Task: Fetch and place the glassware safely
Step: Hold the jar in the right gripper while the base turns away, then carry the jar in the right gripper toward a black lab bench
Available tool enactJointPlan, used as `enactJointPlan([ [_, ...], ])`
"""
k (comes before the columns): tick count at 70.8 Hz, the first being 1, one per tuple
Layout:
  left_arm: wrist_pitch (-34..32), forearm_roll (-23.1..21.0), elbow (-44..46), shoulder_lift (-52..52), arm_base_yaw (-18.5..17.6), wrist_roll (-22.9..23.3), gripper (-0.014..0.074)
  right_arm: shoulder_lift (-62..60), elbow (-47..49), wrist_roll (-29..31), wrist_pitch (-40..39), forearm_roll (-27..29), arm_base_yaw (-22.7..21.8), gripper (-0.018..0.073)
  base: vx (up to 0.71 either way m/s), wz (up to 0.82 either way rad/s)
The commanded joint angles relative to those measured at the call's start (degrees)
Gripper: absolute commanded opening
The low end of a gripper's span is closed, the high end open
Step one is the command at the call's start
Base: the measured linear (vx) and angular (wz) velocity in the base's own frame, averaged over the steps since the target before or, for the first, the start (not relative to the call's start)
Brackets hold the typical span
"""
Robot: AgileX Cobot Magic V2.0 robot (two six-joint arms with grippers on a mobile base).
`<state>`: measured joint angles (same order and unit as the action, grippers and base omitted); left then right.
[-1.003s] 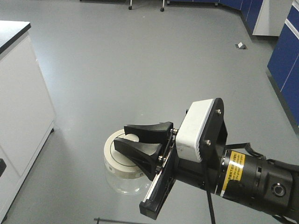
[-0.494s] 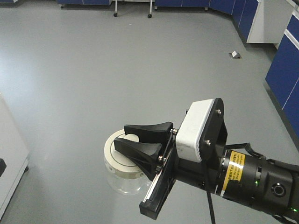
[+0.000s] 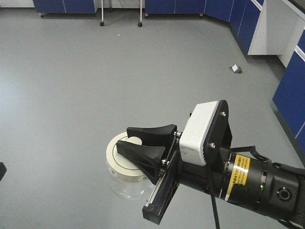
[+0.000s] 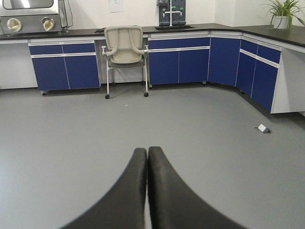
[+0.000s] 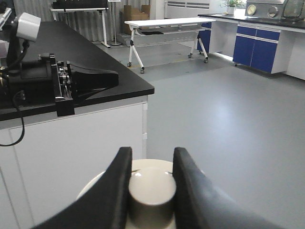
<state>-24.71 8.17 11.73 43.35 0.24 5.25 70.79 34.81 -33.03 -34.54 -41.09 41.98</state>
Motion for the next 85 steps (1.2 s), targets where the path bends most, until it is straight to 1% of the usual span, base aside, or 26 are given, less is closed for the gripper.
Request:
enactJointPlan([
  [1, -4.17, -0.72, 1.46, -0.17, -0.02, 0.42, -0.0007, -1.87, 1.81, 0.44, -4.94, 1.82, 0.02, -0.0004, 0.61, -0.05],
  [85, -4.17, -0.72, 1.46, -0.17, -0.02, 0.42, -0.0007, -1.87, 1.81, 0.44, -5.13, 1.82, 0.02, -0.0004, 0.61, -0.02],
])
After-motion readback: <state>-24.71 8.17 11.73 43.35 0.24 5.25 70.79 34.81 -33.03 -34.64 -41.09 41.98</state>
